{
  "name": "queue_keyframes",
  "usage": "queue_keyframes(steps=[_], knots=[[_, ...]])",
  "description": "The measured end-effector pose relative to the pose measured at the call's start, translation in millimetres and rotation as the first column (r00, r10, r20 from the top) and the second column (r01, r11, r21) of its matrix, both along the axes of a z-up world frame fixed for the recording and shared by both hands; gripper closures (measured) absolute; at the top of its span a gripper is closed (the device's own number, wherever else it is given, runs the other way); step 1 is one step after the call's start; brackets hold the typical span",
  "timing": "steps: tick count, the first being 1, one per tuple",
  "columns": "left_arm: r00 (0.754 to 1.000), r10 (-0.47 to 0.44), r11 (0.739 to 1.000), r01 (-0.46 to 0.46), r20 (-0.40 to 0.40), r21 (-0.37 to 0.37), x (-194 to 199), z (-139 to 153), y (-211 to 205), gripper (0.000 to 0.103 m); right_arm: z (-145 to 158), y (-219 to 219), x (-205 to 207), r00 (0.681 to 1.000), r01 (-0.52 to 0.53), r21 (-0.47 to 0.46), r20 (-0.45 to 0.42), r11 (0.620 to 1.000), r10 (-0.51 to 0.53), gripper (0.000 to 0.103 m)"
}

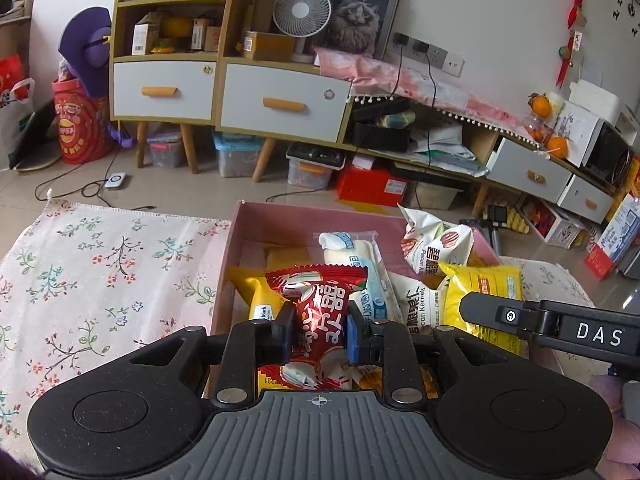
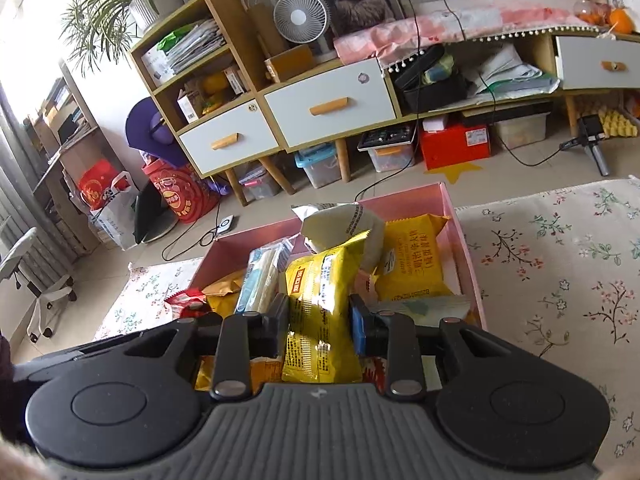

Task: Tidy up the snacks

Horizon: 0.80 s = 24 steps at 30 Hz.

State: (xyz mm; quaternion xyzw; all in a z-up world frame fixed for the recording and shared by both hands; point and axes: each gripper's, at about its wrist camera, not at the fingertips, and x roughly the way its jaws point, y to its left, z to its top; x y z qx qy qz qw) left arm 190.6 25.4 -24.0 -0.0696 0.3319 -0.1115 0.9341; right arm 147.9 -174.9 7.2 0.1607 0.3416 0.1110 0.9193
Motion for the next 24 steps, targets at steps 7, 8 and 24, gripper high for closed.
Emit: queue_keyframes(steps=[7, 8, 24], knots=[[1.000, -0.007, 0.999, 0.006, 0.025, 0.046, -10, 10, -4, 0.038, 14, -6, -4, 0.999, 0.035, -0.017, 0.025, 0.999, -0.035, 0.046], [1.000, -0.006, 0.999, 0.005, 0.024, 0.050, -13, 11, -4, 0.036, 15, -7, -4, 0.999, 0.037, -0.019, 0.025, 0.999, -0.037, 0.044], [0.996, 0.025, 0.995, -0.017, -0.081, 0.103, -82, 28, 1, 0.005, 29, -14, -53, 0.996, 0.074, -0.184, -0.025, 0.980, -0.080, 0.007]])
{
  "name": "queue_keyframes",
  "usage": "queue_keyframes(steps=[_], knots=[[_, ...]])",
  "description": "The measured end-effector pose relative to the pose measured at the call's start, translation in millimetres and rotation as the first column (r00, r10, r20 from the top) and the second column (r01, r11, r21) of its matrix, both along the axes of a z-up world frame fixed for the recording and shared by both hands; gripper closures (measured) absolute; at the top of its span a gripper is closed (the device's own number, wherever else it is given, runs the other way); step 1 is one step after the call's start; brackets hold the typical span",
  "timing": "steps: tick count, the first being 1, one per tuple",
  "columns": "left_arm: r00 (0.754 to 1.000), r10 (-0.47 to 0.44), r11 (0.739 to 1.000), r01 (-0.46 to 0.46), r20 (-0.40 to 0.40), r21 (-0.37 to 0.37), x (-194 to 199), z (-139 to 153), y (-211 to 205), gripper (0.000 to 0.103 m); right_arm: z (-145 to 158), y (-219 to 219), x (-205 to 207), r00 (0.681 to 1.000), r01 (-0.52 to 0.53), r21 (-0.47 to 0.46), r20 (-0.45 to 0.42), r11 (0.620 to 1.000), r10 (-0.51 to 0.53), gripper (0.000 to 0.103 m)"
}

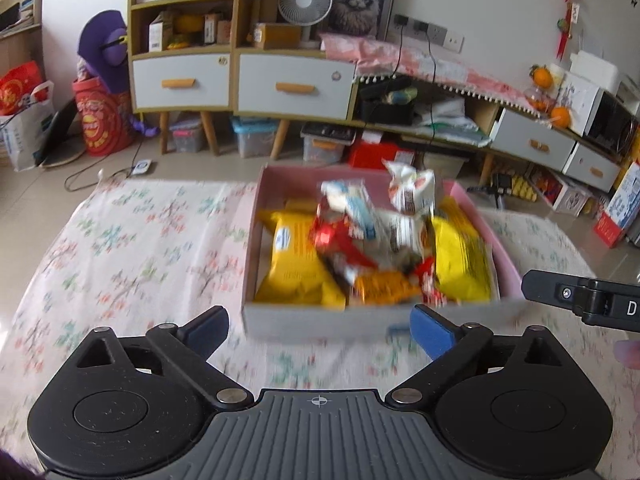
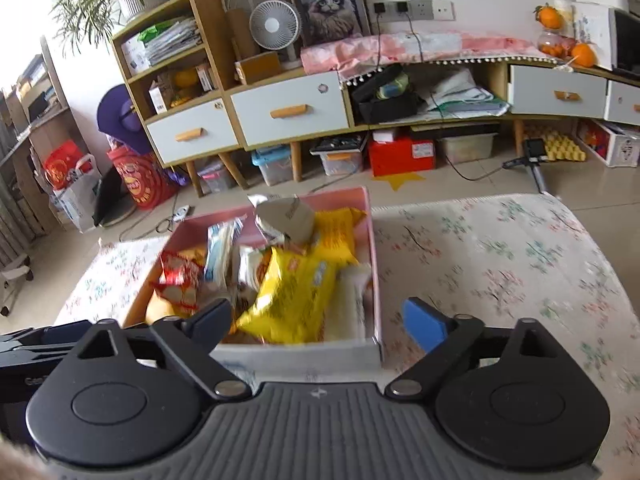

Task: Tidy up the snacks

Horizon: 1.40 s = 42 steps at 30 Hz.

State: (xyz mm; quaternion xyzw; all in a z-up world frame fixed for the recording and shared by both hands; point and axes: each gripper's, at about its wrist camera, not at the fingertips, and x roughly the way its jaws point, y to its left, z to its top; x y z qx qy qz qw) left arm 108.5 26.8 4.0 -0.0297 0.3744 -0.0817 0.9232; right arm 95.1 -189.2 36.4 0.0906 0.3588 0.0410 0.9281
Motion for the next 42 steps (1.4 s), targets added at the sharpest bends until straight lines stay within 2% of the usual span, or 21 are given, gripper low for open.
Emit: queue_keyframes(steps=[7, 12, 21, 28, 33, 42], knots=[[0.995, 0.026, 0.999, -0.021, -0.095, 0.050, -36, 1, -3, 0.004, 0, 9, -24, 0.998, 0.003, -0.099, -0.064, 0.995, -0.010, 0.004], [0.995, 0.039, 0.997, -0.032, -0.095, 0.070, -61, 12, -7, 0.001, 7, 13, -43, 0.996, -0.012, -0.139, -0.089, 0.990, -0.001, 0.002], [0.995, 0.057, 0.990, -0.046, -0.079, 0.136, -97, 31, -17, 0.000, 13, 9, -73, 0.991, 0.009, -0.117, -0.129, 0.993, -0.024, 0.000], [0.997, 0.056, 0.990, -0.048, -0.058, 0.130, -103, 40, -18, 0.000, 19, 18, -78, 0.994, 0.018, -0.155, -0.107, 0.988, -0.035, 0.000], [0.995, 0.065, 0.991, -0.055, -0.080, 0.125, -97, 37, -13, 0.000, 16, 25, -76, 0.993, 0.003, -0.181, -0.119, 0.983, -0.025, 0.001], [0.994, 0.079, 0.989, -0.069, -0.074, 0.131, -98, 38, -11, 0.000, 16, 31, -79, 0.993, -0.008, -0.212, -0.115, 0.977, -0.016, 0.000]])
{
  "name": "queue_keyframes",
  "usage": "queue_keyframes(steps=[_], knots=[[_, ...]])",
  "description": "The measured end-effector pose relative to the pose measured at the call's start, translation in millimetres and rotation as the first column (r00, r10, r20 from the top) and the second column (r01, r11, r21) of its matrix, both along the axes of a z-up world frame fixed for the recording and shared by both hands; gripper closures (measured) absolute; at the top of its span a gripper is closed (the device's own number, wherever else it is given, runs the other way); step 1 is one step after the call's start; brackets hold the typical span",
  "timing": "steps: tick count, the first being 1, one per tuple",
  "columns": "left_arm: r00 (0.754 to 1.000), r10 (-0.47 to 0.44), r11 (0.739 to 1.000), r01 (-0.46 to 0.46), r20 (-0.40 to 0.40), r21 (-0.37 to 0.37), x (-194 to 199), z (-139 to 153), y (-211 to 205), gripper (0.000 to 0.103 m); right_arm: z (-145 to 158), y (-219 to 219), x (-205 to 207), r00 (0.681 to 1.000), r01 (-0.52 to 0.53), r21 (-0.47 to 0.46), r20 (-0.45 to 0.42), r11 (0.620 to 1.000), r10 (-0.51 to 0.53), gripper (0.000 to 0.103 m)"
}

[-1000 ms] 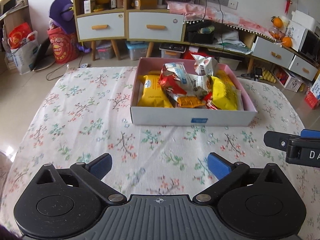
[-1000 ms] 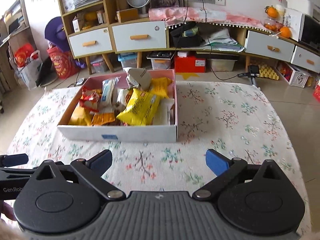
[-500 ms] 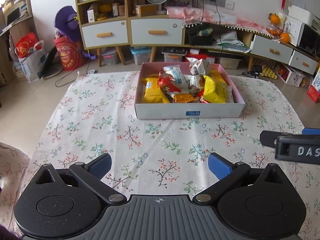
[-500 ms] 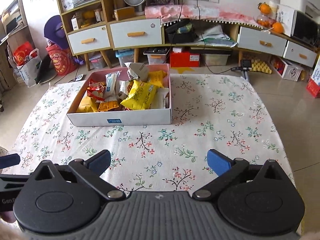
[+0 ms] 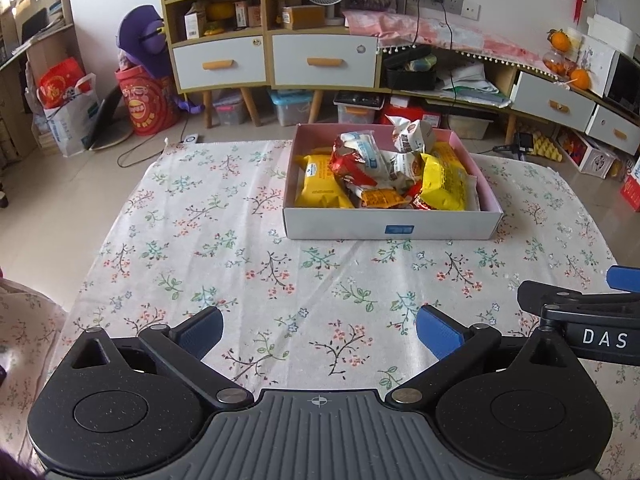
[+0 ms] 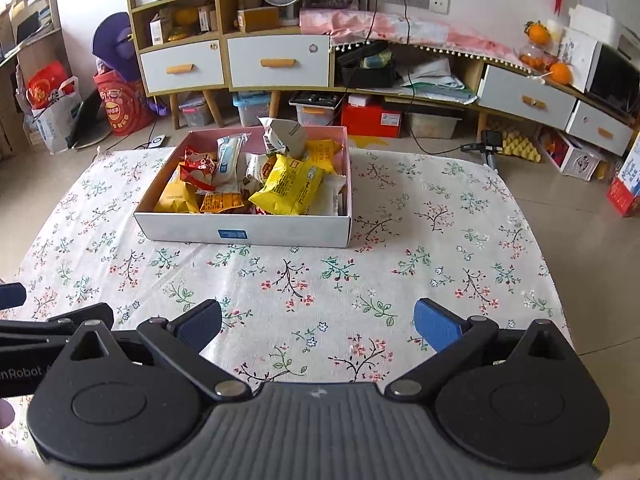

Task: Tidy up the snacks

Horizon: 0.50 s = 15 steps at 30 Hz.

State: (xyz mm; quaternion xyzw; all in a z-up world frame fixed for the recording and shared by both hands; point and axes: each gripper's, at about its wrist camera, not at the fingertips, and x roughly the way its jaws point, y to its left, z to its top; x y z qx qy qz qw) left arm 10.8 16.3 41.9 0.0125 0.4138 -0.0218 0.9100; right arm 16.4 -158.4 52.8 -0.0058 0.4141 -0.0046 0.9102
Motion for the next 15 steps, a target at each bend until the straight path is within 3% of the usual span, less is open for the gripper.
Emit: queue_keyframes(steps=[15], knots=[[1.000, 0.001, 1.000, -0.001, 0.001, 0.010, -0.8, 0.9, -2.1, 0.000, -1.7, -0.7, 0.1, 1.000, 0.013, 0.000, -0.023, 1.000, -0.013, 0.000]])
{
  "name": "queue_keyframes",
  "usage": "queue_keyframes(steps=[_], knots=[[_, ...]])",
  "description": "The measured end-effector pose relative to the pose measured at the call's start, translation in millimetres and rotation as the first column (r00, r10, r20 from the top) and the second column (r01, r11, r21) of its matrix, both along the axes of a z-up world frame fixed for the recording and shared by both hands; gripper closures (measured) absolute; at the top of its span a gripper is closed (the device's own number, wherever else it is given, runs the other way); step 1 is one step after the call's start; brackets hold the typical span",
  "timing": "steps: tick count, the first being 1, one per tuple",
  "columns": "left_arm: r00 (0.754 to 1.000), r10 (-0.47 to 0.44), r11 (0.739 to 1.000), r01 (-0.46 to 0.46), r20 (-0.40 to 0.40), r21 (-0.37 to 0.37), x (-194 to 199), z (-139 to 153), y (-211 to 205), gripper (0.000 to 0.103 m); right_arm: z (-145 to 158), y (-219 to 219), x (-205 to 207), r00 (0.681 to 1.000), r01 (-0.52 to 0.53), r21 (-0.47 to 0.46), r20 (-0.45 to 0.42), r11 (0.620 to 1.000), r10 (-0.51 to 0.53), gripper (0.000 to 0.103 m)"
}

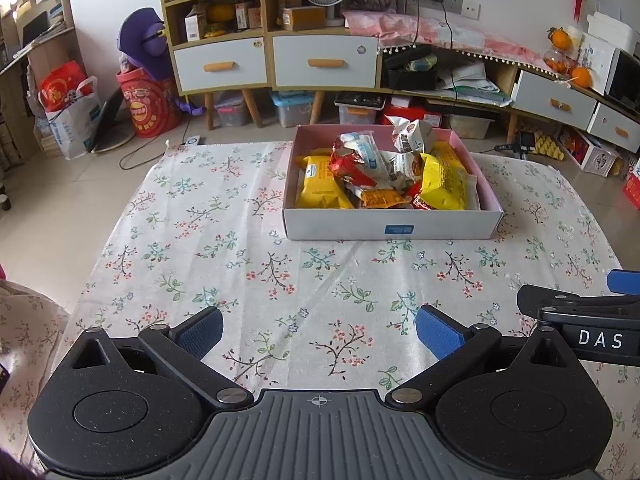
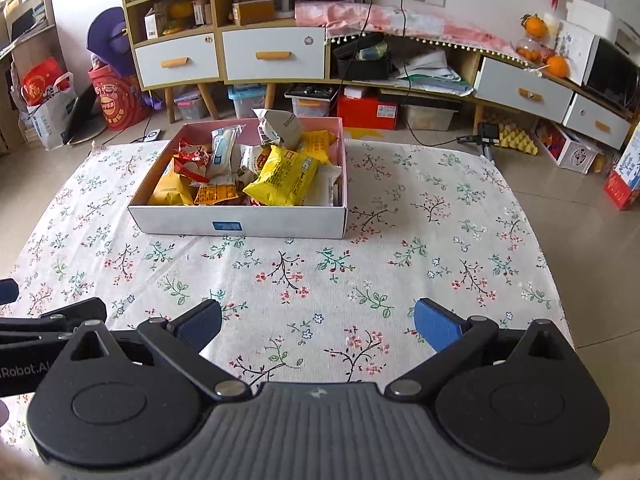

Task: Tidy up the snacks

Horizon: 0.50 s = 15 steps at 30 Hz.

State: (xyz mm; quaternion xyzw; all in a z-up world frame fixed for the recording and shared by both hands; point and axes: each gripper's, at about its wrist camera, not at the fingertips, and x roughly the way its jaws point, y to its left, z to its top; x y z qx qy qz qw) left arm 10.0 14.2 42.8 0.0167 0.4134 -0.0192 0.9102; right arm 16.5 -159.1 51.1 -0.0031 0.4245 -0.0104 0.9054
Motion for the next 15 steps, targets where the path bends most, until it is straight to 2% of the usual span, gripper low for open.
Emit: queue_keyframes(steps=[15], knots=[[1.000, -0.006, 1.000, 0.006, -0.009, -0.004, -0.3, -0.6, -0.8, 0.000, -0.4, -2.6, 0.8, 1.000, 0.002, 0.011, -0.010, 1.000, -0.002, 0.000]])
